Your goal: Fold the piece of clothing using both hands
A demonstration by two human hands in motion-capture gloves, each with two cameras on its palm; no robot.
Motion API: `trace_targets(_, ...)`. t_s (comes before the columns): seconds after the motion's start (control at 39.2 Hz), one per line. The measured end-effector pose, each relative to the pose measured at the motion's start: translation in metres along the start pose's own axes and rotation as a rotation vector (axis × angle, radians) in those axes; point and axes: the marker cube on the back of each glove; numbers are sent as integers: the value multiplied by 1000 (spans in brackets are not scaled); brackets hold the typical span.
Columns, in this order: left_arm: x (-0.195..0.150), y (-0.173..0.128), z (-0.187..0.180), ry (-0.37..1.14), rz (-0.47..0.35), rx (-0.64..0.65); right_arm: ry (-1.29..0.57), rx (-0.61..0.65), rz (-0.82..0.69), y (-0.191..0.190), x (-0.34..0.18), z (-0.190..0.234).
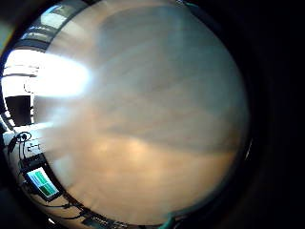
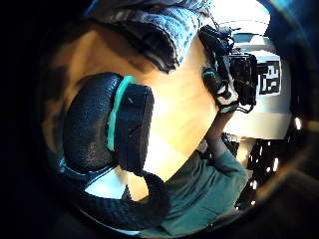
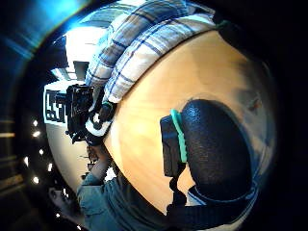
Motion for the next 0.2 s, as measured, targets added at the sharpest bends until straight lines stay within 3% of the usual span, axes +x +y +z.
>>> trace_targets(0.2,-2,-4,1,-12,14,32,-4,-4,-4,9,-5,-10)
